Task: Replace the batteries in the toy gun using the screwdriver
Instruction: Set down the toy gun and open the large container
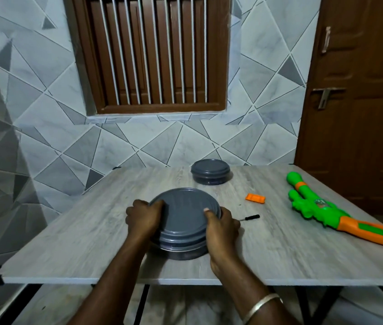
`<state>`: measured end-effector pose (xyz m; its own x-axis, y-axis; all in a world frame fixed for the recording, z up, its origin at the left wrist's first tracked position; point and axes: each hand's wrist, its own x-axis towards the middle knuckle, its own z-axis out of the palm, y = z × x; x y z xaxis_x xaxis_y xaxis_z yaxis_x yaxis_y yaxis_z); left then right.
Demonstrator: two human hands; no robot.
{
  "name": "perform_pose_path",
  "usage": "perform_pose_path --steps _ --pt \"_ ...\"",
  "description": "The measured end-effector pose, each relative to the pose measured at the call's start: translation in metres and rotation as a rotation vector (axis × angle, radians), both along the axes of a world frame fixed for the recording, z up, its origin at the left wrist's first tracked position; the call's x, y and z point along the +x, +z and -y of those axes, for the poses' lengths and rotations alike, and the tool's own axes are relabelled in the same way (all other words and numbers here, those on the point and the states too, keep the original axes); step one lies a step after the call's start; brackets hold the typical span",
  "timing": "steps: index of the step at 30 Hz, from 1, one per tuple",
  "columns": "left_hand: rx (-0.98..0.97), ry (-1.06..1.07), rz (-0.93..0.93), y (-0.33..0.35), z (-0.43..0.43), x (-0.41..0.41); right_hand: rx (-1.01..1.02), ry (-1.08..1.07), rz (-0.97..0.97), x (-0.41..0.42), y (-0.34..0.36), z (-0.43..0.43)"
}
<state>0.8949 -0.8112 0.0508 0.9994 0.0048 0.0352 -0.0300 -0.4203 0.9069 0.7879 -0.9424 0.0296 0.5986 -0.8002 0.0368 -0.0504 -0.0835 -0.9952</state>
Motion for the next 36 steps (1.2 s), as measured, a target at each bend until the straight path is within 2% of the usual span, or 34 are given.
perform_pose_path --steps 10,15,26,32,36 --pt "0.432 -0.131 0.064 0.022 0.015 0.009 0.163 0.041 0.136 -0.009 -0.003 -0.005" --pt "0.56 -0.117 0.117 0.027 0.03 0.01 0.181 0.057 0.144 -0.008 -0.001 -0.003" --pt "0.69 -0.101 0.254 0.028 0.032 0.008 0.095 -0.02 0.172 -0.007 -0.003 -0.013" --pt "0.717 -0.123 0.148 0.034 0.035 0.018 0.06 -0.055 0.189 -0.007 -0.004 -0.013" --pt "0.722 -0.091 0.241 0.032 0.042 0.015 0.045 -0.067 0.203 -0.005 -0.008 -0.011"
